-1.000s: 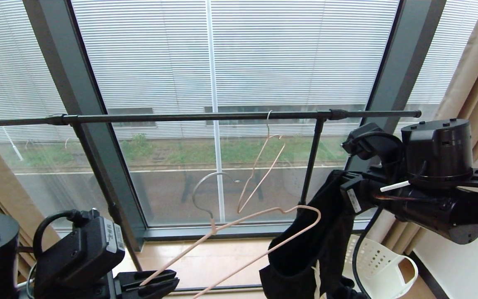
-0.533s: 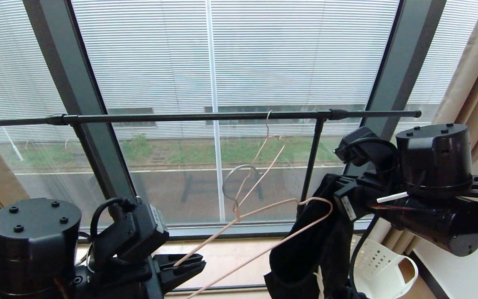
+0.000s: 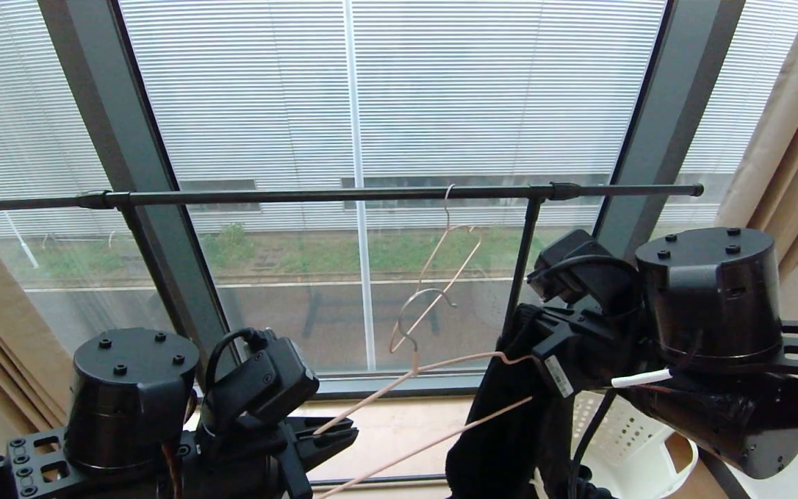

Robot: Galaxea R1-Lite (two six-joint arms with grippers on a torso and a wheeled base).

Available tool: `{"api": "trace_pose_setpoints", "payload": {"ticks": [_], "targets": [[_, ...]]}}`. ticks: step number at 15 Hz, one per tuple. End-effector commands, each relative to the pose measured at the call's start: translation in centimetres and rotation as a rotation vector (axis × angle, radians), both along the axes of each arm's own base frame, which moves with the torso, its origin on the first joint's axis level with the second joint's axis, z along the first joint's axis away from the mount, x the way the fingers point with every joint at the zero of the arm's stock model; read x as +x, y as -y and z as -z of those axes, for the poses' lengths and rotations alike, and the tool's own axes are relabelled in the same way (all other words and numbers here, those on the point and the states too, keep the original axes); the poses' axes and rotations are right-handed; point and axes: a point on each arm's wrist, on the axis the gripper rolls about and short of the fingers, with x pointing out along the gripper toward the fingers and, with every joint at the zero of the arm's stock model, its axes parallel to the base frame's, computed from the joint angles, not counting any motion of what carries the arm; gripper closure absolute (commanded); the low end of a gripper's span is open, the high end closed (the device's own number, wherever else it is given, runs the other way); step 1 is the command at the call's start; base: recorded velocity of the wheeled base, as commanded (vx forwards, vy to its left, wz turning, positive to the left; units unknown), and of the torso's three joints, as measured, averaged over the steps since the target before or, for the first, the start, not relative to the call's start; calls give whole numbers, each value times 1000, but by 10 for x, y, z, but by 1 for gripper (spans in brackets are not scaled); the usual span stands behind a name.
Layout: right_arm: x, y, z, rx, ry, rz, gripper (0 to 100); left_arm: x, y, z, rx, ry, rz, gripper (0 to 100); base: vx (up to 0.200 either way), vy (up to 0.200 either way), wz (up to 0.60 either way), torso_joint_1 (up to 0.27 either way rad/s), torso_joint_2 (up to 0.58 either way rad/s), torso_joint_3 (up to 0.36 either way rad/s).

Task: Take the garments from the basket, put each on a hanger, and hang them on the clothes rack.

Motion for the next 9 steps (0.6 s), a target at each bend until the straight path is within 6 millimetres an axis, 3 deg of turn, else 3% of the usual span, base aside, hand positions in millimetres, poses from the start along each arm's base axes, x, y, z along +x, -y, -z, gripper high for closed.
{"api": "trace_pose_setpoints", "payload": {"ticks": [1, 5, 9], "targets": [[-8, -6, 1, -4, 0, -34, 100, 1, 0, 2, 12, 2, -20, 100, 0, 0, 0, 0, 0, 0], [-9, -8, -1, -5, 10, -23, 100, 2, -4, -6, 2, 32, -134, 100, 0, 0, 0, 0, 0, 0], [-12, -32, -4, -23, 43, -30, 100, 12, 3, -17, -62, 59, -201, 100, 0, 0, 0, 0, 0, 0]]}}
